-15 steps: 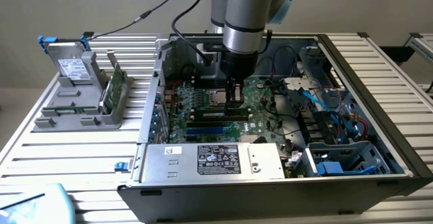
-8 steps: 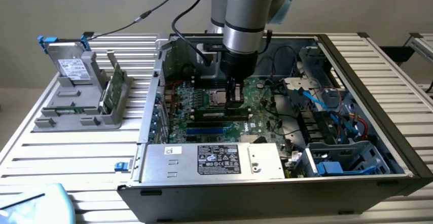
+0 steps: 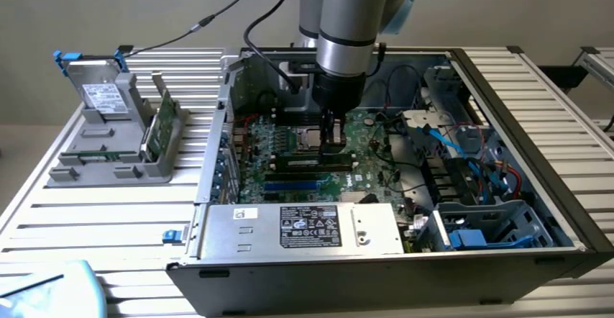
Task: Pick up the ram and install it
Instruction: 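Insert the ram into the slot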
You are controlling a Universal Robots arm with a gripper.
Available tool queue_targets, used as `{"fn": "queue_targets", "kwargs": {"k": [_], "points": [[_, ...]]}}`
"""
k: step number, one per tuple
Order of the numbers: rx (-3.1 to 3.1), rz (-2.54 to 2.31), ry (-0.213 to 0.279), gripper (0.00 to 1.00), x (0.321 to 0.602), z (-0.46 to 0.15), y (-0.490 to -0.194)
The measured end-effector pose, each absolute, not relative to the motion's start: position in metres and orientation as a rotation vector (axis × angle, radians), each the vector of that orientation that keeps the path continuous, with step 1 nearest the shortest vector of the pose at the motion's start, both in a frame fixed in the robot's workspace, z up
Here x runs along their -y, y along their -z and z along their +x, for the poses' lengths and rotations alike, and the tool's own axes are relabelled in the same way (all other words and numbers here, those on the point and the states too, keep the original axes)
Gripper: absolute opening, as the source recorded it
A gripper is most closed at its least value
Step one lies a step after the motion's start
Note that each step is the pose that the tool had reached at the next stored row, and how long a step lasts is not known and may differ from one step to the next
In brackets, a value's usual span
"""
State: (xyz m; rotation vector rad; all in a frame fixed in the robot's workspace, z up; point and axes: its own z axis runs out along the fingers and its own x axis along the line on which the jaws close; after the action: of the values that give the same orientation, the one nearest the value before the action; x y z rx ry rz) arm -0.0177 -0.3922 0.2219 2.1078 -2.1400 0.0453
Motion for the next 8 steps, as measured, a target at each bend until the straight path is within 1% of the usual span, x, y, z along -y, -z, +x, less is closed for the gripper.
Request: {"fn": "queue_targets", "kwargs": {"k": [8], "points": [[2.140, 2.108, -0.045, 0.14, 0.3922, -0.0177, -0.2219]]}}
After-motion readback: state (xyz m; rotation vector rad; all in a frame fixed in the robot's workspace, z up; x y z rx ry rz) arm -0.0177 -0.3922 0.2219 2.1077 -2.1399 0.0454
